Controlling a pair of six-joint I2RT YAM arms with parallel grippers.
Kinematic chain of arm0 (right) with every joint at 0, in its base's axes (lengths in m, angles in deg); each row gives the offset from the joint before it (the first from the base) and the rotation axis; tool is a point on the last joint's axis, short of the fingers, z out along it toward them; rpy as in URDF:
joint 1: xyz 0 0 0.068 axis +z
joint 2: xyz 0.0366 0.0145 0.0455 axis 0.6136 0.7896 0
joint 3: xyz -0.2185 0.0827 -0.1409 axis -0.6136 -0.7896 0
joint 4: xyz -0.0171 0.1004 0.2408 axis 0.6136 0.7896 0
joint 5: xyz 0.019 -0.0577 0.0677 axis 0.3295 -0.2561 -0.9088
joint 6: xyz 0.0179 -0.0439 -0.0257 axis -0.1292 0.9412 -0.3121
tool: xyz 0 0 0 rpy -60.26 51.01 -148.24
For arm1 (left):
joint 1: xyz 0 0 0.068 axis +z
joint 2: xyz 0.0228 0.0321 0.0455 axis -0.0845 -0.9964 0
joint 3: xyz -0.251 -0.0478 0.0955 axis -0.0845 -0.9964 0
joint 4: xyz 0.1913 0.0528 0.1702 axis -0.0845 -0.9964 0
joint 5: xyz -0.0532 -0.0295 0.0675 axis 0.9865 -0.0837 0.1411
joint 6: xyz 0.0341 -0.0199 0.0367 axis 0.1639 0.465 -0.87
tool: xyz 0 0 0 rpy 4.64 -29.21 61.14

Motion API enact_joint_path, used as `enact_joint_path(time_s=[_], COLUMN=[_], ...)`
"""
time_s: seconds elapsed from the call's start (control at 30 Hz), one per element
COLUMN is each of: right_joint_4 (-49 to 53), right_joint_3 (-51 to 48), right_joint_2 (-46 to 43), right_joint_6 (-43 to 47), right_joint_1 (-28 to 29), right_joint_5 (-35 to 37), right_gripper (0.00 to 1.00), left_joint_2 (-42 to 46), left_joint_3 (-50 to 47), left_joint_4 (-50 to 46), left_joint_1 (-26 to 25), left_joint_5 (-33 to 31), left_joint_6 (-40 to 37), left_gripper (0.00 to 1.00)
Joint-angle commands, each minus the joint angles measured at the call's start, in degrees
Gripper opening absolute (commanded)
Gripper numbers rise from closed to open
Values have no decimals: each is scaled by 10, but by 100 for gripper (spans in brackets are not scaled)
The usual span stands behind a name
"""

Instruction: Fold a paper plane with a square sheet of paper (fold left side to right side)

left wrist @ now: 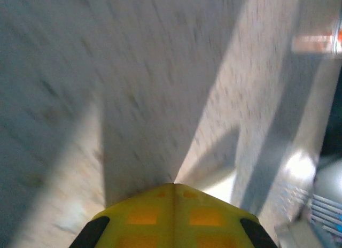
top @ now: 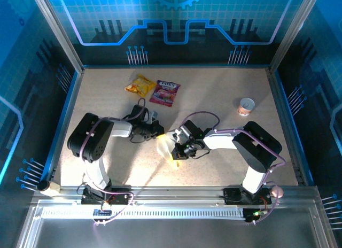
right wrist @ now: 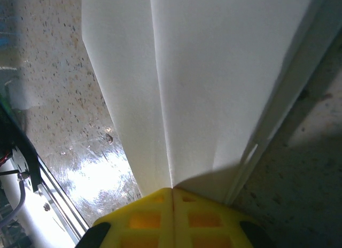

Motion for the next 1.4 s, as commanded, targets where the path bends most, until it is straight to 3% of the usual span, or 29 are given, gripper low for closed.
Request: enact_joint_path(time_s=[0.0, 0.13, 0.37, 0.53, 0.73, 1.07, 1.37], right_joint_4=[120, 109, 104, 108, 111, 106, 83], right_joint_3=[-39, -48, -62, -54, -47, -45, -21], right_joint_2=[36, 23, -18, -20, -18, -12, -52], right_joint_6=[5, 2, 9, 13, 14, 13, 14], right_joint_1=[8, -2, -21, -27, -28, -29, -28], right_joint_5=[67, 59, 56, 55, 56, 51, 22], right_gripper=[0, 0, 0, 0, 0, 0, 0], left_joint_2=[-22, -3, 138, 200, 169, 61, 26], left_joint_3=[37, 49, -1, -71, -91, -32, -75], left_joint_4=[-34, -48, -72, -43, 5, 25, 36], left_joint_1=[26, 35, 31, -25, -81, -116, -119], left_joint_5=[-54, -45, -34, -13, -18, -16, -57], left_joint_6=[-47, -52, -48, -23, 6, 5, 2], left_gripper=[3, 2, 2, 3, 3, 2, 0])
